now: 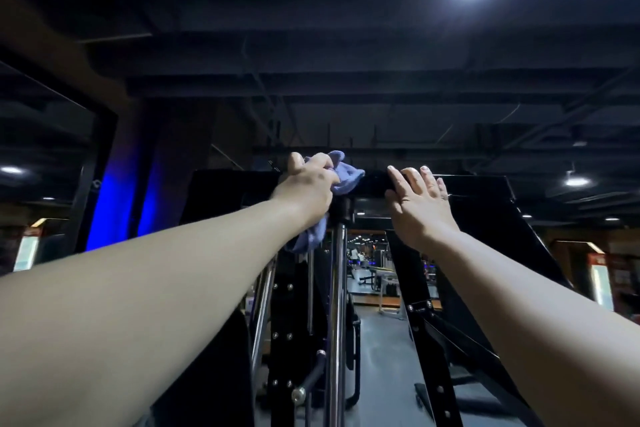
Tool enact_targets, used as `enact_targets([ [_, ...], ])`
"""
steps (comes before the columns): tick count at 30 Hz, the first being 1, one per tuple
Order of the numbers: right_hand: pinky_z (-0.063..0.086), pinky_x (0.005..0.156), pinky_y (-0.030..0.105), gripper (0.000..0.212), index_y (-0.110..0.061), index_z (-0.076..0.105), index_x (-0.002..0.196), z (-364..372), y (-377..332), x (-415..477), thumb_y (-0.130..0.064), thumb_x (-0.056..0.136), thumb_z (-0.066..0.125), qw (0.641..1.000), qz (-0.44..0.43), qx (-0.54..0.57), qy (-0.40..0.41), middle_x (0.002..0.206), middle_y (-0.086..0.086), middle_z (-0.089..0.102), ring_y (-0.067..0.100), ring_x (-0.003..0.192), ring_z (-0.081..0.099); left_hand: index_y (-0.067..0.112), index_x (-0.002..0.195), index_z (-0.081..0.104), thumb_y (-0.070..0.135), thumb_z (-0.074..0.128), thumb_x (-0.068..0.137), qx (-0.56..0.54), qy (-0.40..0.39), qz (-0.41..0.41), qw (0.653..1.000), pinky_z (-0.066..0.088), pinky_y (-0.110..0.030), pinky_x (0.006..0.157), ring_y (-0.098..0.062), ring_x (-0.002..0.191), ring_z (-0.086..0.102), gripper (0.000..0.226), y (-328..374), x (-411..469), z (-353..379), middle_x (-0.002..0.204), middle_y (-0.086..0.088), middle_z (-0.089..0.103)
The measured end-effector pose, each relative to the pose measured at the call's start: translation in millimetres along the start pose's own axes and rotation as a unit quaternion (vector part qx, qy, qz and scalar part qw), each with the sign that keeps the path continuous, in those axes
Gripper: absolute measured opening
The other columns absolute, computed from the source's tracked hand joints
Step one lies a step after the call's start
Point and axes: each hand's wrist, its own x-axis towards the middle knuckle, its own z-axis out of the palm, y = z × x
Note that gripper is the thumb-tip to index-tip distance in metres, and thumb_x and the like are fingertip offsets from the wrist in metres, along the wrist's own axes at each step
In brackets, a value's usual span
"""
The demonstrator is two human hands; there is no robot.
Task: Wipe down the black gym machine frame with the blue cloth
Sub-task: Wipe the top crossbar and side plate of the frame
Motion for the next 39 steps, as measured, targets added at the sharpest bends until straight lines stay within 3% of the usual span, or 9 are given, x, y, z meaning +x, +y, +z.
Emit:
enact_targets([
  [8, -0.011, 0.125, 0.047, 0.058, -0.033, 0.002, 0.163, 11, -35, -2, -0.047, 0.108, 0.014, 0.999, 0.046, -0.01, 0.0, 0.171, 0.001, 0.004, 0.03, 0.156, -0.016, 0.025, 0.122, 0.057, 0.016, 0.038, 0.091, -0.03, 0.023, -0.196, 0.98, 0.041, -0.035, 0.085, -0.028, 0.107, 0.033, 0.037, -50, -7, -5, 0.141, 0.003, 0.039],
  [16, -0.011, 0.125, 0.047, 0.059, -0.034, -0.003, 0.162, 20, -92, 7, -0.046, 0.107, 0.015, 1.0, -0.01, -0.02, -0.011, 0.17, -0.003, 0.003, 0.028, 0.156, -0.014, 0.025, 0.127, 0.065, 0.01, 0.049, 0.089, -0.03, -0.016, -0.013, 0.999, 0.036, -0.039, 0.11, -0.028, 0.122, 0.026, 0.044, -78, -18, -16, 0.15, 0.017, 0.038],
  [24, -0.011, 0.125, 0.048, 0.061, -0.032, -0.005, 0.162, 25, -101, 4, -0.044, 0.107, 0.02, 0.999, 0.017, -0.009, -0.027, 0.17, 0.0, 0.001, 0.03, 0.155, -0.017, 0.022, 0.125, 0.059, 0.012, 0.04, 0.088, -0.039, 0.019, -0.163, 0.986, 0.044, -0.039, 0.098, -0.03, 0.121, 0.029, 0.043, -115, -24, -19, 0.145, 0.013, 0.038],
  [27, -0.01, 0.126, 0.047, 0.062, -0.03, -0.004, 0.163, 23, -103, 1, -0.043, 0.108, 0.022, 0.999, 0.019, -0.009, -0.032, 0.171, 0.001, -0.003, 0.03, 0.156, -0.017, 0.024, 0.121, 0.065, 0.023, 0.044, 0.08, -0.049, 0.002, -0.051, 0.997, 0.039, -0.036, 0.101, -0.031, 0.114, 0.033, 0.047, -116, -39, -13, 0.146, 0.007, 0.046],
  [29, -0.009, 0.126, 0.045, 0.061, -0.03, -0.004, 0.163, 21, -103, -2, -0.043, 0.108, 0.022, 0.999, 0.016, -0.009, -0.035, 0.171, 0.001, -0.005, 0.03, 0.156, -0.017, 0.018, 0.117, 0.073, 0.011, 0.056, 0.086, -0.062, 0.0, 0.091, 0.994, 0.035, -0.038, 0.104, -0.031, 0.114, 0.035, 0.036, -128, -55, -16, 0.14, 0.008, 0.056],
  [31, -0.009, 0.126, 0.045, 0.061, -0.03, -0.004, 0.163, 19, -103, -2, -0.042, 0.109, 0.021, 0.999, 0.014, -0.006, -0.041, 0.171, 0.001, -0.009, 0.029, 0.155, -0.018, 0.019, 0.113, 0.077, 0.004, 0.061, 0.087, -0.081, -0.004, 0.142, 0.986, 0.032, -0.036, 0.106, -0.029, 0.115, 0.037, 0.034, -149, -62, -26, 0.136, 0.007, 0.061],
  [34, -0.01, 0.126, 0.043, 0.063, -0.028, -0.007, 0.163, 18, -107, -4, -0.043, 0.109, 0.021, 0.998, 0.023, -0.005, -0.059, 0.17, 0.002, -0.015, 0.029, 0.155, -0.021, 0.02, 0.113, 0.076, 0.006, 0.053, 0.084, -0.066, 0.04, 0.055, 0.996, 0.032, -0.039, 0.108, -0.035, 0.114, 0.039, 0.04, -177, -51, -30, 0.139, 0.005, 0.059],
  [37, -0.011, 0.126, 0.043, 0.065, -0.024, -0.009, 0.162, 17, -119, -6, -0.042, 0.109, 0.023, 0.997, 0.033, 0.001, -0.073, 0.169, 0.003, -0.019, 0.029, 0.154, -0.022, 0.02, 0.126, 0.069, 0.007, 0.049, 0.089, -0.042, 0.052, -0.07, 0.995, 0.026, -0.028, 0.104, -0.034, 0.12, 0.034, 0.044, -174, -45, -31, 0.151, 0.007, 0.046],
  [39, -0.01, 0.126, 0.043, 0.065, -0.023, -0.008, 0.163, 18, -129, -5, -0.039, 0.109, 0.025, 0.997, 0.019, 0.006, -0.075, 0.169, 0.002, -0.018, 0.028, 0.155, -0.021, 0.018, 0.122, 0.071, 0.015, 0.044, 0.086, -0.044, 0.043, -0.045, 0.997, 0.022, -0.027, 0.103, -0.036, 0.121, 0.035, 0.045, -166, -50, -30, 0.15, 0.004, 0.049],
])
